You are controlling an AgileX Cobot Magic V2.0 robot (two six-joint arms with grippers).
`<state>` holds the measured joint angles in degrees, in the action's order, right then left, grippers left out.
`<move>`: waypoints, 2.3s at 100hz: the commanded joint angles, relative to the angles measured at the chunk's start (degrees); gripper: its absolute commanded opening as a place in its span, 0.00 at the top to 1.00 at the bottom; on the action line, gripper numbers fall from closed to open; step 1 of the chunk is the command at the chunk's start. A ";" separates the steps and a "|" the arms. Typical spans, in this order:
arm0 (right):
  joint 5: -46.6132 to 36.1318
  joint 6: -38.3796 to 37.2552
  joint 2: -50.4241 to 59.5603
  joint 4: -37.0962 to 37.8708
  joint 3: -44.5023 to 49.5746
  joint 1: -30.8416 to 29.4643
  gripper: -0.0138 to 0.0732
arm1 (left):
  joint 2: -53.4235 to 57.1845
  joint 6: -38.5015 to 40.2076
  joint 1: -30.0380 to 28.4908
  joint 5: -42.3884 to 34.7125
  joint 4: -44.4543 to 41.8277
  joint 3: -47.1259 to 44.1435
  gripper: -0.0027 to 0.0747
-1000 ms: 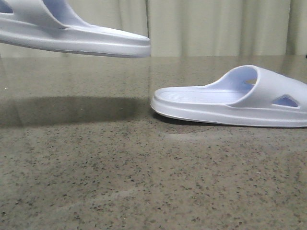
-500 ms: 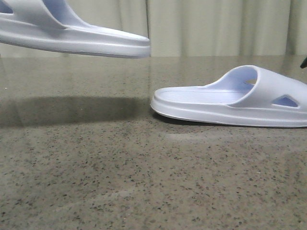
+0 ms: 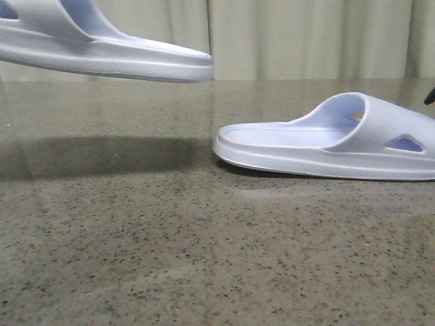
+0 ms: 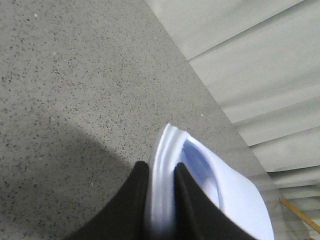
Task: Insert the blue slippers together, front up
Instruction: 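Grasp the other slipper's sole edge with the right gripper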
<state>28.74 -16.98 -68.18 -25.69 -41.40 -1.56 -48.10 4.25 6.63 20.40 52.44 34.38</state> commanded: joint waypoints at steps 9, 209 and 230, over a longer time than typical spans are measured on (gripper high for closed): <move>-1.15 0.29 0.87 -1.26 -2.00 -0.32 0.25 | 0.64 -0.02 -0.09 -2.58 1.35 2.13 0.94; 1.43 0.29 -2.04 -3.94 -2.00 0.00 0.42 | 0.64 -0.02 -0.09 -2.26 1.35 2.13 0.94; 1.96 0.40 -2.04 -3.96 -2.00 0.55 0.42 | 0.64 -0.02 -0.09 -2.26 1.35 2.13 0.94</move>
<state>31.91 -17.04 -71.21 -28.73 -41.90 -1.44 -48.10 4.25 6.63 20.40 52.44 34.38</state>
